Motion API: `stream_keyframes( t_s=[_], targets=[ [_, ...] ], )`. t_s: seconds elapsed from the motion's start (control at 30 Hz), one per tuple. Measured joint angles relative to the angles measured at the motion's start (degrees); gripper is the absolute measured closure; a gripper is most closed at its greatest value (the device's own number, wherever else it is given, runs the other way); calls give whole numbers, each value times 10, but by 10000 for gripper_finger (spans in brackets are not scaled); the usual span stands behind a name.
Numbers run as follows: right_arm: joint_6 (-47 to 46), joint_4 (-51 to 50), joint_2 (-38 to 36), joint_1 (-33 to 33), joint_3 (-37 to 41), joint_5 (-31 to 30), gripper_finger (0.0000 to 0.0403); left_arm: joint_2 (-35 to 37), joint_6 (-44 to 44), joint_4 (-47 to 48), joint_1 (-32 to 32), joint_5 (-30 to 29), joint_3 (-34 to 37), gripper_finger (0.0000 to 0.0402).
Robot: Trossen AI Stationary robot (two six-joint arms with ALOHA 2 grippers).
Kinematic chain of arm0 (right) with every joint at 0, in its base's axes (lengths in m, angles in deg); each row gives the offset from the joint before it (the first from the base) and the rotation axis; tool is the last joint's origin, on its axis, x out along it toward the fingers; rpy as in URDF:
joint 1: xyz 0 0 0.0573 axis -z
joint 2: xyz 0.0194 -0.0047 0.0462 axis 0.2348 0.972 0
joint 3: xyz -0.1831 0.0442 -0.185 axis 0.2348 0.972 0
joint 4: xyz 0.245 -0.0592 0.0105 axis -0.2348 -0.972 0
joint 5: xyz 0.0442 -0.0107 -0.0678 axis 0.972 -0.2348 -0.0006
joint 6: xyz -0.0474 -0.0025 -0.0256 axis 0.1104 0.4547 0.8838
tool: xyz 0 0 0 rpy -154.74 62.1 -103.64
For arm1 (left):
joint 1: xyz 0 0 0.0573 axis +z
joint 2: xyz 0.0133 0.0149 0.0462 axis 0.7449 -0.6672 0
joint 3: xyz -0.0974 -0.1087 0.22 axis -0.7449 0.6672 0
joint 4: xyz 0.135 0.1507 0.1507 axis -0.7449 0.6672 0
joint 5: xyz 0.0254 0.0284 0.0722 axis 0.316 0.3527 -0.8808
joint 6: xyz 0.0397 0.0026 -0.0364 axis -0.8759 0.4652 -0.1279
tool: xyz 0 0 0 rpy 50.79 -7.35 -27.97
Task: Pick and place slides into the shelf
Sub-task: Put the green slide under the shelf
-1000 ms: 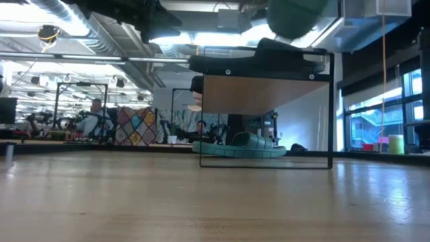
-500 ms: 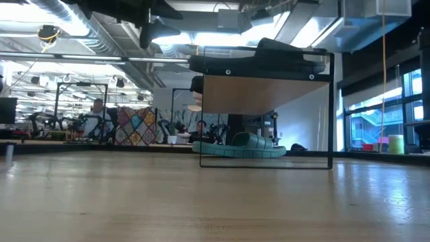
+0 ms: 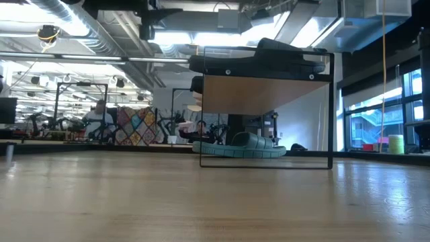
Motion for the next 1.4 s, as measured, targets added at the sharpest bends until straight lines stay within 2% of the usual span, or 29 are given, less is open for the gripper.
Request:
stream_keyframes(
  t_s=[0.17,0.47,0.67,1.07,1.4],
  targets=[
    [69,-6,2,1,0,-29,396,0,64,-11,0,-7,0,189],
    [104,-7,-4,1,0,-30,396,0,86,-11,0,-52,0,189],
    [133,35,-4,1,0,0,396,0,116,-11,0,-48,0,189],
    [146,55,28,1,1,6,396,0,116,-11,-11,-48,0,189],
    [149,69,42,36,1,5,396,0,116,-11,-40,-79,0,189]
  ],
)
